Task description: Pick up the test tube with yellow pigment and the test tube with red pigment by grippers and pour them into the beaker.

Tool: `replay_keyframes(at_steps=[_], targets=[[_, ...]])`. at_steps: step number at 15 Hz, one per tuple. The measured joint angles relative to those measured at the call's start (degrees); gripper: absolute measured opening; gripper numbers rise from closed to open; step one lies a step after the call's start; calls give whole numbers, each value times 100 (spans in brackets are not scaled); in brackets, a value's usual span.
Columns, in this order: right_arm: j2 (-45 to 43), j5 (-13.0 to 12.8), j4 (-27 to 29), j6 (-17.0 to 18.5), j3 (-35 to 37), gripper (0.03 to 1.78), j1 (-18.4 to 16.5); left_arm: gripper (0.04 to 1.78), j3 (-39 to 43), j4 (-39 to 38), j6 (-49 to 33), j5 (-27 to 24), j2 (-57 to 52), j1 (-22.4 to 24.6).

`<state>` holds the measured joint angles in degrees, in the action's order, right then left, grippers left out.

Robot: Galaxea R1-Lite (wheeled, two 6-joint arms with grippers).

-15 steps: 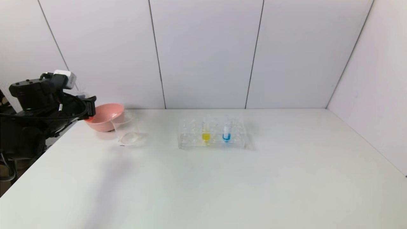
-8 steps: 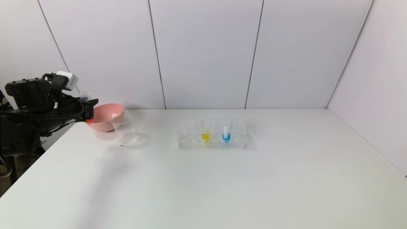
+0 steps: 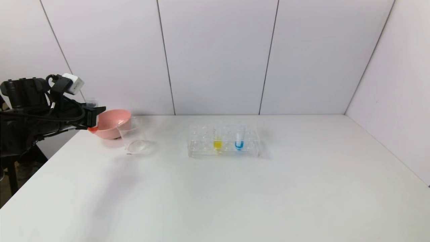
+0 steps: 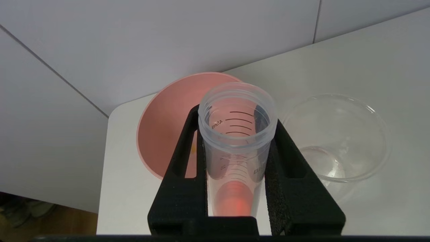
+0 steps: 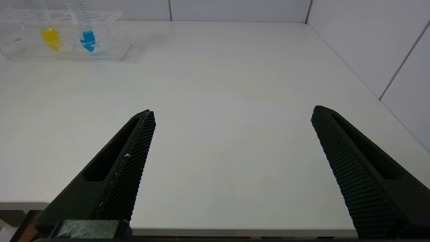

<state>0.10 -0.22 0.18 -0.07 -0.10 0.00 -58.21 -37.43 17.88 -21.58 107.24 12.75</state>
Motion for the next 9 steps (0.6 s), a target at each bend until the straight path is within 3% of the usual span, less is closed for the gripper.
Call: replay_keyframes(at_steps=[4,9], targets=[[0,1,0,0,0,170,0,49,-430,1008,702,-265,-73,55],[0,0,0,0,0,170,0,49,-970,1918,1729,-1218,-2,238]])
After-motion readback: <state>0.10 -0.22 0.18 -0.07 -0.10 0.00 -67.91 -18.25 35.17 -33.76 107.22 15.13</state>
